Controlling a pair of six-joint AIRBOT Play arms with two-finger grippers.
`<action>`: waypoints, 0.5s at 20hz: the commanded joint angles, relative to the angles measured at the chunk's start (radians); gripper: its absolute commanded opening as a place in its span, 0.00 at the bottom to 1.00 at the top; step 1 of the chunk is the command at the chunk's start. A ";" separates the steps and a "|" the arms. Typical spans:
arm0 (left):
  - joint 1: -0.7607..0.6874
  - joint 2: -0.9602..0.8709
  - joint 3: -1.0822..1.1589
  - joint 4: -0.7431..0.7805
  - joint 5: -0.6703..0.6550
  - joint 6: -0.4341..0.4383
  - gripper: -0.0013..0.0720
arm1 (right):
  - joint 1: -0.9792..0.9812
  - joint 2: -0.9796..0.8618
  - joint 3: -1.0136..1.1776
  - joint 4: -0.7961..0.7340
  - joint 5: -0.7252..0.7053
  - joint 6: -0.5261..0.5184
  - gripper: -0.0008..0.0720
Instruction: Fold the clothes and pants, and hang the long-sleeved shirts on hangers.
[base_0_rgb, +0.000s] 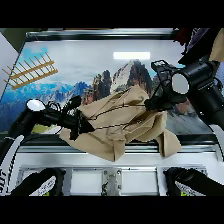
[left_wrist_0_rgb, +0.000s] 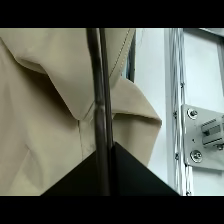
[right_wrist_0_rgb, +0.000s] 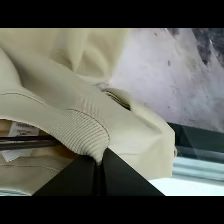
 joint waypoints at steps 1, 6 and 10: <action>-0.016 -0.006 0.000 -0.001 0.016 0.004 0.04 | 0.055 0.000 0.017 0.004 -0.021 0.000 0.04; -0.016 -0.006 0.000 -0.001 0.014 0.003 0.04 | 0.155 0.000 0.017 0.027 -0.121 0.012 0.04; -0.016 -0.006 0.000 -0.001 0.014 0.003 0.04 | 0.203 0.000 0.018 0.144 -0.212 0.023 0.04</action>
